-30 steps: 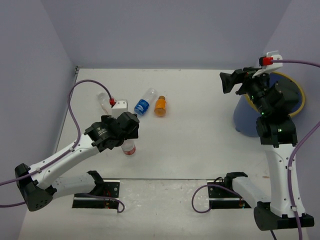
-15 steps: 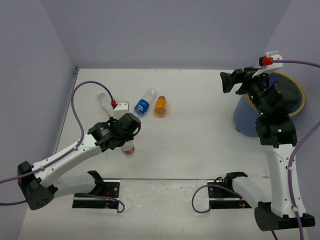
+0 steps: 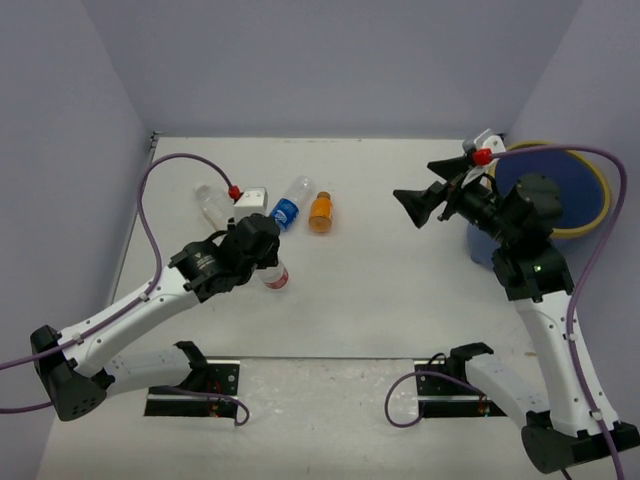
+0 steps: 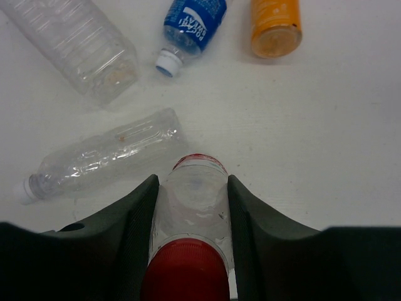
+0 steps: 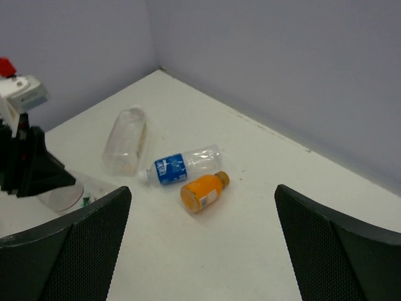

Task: Put the plastic bottles in the bin

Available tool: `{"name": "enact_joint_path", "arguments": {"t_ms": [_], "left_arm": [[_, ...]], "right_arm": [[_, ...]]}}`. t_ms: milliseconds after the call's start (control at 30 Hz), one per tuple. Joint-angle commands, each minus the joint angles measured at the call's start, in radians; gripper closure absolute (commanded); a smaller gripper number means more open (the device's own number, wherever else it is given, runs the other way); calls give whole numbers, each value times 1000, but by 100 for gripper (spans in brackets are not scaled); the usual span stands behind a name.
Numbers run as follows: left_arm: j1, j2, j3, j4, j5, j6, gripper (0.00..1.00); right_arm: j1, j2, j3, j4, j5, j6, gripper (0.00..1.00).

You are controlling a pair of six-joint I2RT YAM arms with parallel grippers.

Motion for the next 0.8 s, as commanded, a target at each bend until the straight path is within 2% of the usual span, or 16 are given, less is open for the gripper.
{"name": "enact_joint_path", "arguments": {"t_ms": [0,100,200,267,333,433,633,767], "left_arm": [[-4,-43,45,160,54,93,100],[-4,-56,51,194,97,124,100],[-4,-79,54,253,176,159,100],[-4,-90,54,279,217,178,100],[-5,-96,56,300,236,185,100],[-5,-92,70,315,288,209,100],[-5,-84,83,340,326,222,100],[-5,-89,92,346,356,227,100]], "right_arm": [[65,-13,-95,65,-174,-96,1],[137,-1,-164,96,-199,-167,1],[282,85,-189,67,-181,-263,1],[394,152,-173,35,-129,-316,1],[449,235,-153,50,-62,-324,1],[521,335,-122,103,-77,-334,1],[593,471,-78,234,6,-306,1],[594,505,-114,373,-21,-282,1]]}}
